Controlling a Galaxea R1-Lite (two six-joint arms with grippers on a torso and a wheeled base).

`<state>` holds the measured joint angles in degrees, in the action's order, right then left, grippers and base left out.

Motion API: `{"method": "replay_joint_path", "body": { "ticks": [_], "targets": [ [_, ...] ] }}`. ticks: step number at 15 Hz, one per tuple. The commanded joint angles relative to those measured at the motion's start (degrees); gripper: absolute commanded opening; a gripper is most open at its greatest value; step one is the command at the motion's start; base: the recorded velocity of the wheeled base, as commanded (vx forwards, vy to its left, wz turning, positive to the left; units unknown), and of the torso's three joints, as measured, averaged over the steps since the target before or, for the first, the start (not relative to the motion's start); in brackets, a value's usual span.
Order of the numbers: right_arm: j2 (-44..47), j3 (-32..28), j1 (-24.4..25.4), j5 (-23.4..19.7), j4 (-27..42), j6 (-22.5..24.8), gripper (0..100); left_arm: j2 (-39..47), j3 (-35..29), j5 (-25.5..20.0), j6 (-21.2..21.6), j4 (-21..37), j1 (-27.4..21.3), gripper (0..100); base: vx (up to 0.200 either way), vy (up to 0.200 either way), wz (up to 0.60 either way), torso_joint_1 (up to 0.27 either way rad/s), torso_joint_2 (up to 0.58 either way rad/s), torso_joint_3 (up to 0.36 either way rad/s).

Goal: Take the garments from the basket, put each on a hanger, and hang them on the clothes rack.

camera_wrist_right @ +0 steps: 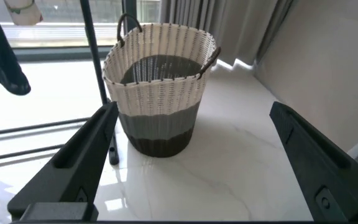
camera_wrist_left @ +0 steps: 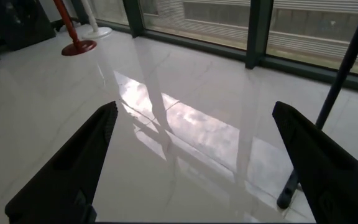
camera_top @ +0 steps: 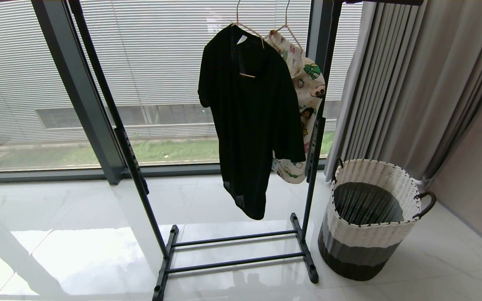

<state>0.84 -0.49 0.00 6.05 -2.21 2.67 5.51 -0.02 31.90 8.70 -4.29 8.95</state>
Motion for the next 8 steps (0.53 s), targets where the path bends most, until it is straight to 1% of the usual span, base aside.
{"method": "replay_joint_path", "body": {
  "ticks": [1,2,3,4,5,6,7,8],
  "targets": [
    [-0.84,0.49,0.00,-0.77,-0.17,0.58,100,-0.06,0.02,-5.62,-2.46,-0.10,0.02,100,0.000,0.000,0.00,0.000,0.00,0.000],
    [-0.84,0.49,0.00,-1.92,-0.17,0.23,100,-0.06,0.02,-10.11,-4.05,0.16,0.02,100,0.000,0.000,0.00,0.000,0.00,0.000],
    [-0.84,0.49,0.00,-4.82,0.62,-0.30,100,0.03,0.02,-17.23,-5.63,0.25,0.02,100,0.000,0.000,0.00,0.000,0.00,0.000],
    [-0.84,0.40,0.00,-6.84,2.21,-0.21,100,0.03,0.02,-24.17,-7.12,0.69,-0.07,100,0.000,0.000,0.00,0.000,0.00,0.000],
    [-0.84,0.40,0.00,-6.93,2.38,-0.47,100,0.11,0.02,-30.14,-9.32,2.71,-0.95,100,0.000,0.000,0.00,0.000,0.00,0.000],
    [-0.84,0.40,0.00,-6.93,2.38,-0.91,100,0.38,-0.06,-29.88,-10.81,4.99,-1.57,100,0.000,0.000,0.00,0.000,0.00,0.000],
    [-0.84,0.40,0.00,-6.84,2.47,-1.00,100,0.11,-0.06,-29.79,-10.81,4.73,-3.94,100,0.000,0.000,0.00,0.000,0.00,0.000],
    [-0.84,0.40,0.00,-6.84,2.47,-1.00,100,0.11,-0.06,-29.79,-10.46,4.64,-3.94,100,0.000,0.000,0.00,0.000,0.00,0.000]
  ]
}}
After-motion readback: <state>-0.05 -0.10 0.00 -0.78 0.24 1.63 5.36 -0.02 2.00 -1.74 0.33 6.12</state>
